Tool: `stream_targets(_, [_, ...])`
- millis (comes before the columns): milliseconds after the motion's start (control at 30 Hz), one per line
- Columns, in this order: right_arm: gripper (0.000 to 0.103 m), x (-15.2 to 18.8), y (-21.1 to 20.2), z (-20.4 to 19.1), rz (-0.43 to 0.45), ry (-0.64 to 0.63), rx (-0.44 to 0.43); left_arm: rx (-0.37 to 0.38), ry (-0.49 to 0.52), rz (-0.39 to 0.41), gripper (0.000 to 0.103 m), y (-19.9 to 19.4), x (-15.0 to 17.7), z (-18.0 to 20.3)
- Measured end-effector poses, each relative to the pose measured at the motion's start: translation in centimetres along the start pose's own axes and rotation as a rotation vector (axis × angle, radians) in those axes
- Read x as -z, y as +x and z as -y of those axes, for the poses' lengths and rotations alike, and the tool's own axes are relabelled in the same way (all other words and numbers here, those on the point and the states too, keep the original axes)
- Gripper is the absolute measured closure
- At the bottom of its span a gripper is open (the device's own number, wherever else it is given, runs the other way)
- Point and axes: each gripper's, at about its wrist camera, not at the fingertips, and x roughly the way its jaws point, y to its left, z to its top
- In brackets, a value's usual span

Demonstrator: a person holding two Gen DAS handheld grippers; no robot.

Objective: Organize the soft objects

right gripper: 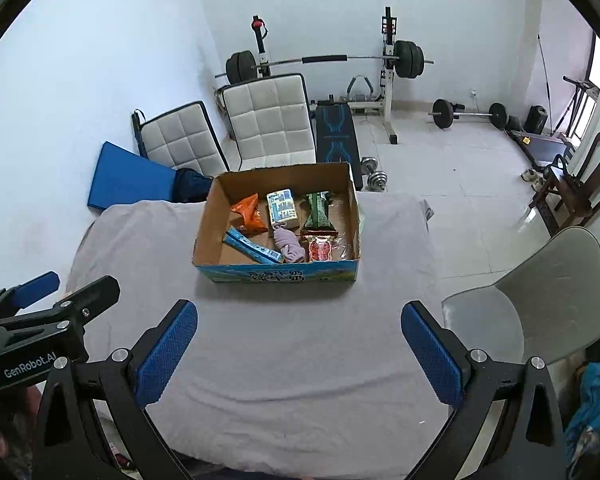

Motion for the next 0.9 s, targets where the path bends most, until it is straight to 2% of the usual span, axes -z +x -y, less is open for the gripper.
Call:
stream_targets(300, [0.0,0.0,-3.8,-0.3,0.07,-0.002,0.036,-0.021,-0.003,0.073,0.0,-1.7,-0.4,-0.5])
stream_targets(667, [0.0,-2.8,-2.3,-0.2,0.118,0.0,0.084,-0.038,-0.021,0.128,0.0,-1.0,-2.0,-1.1])
stream_targets(900, [0.0,-4.4,-1.3,-0.6,0.13,-0.005,0.091,-0.051,-0.017,0.13,0.0,0.1,-2.9,-1.2])
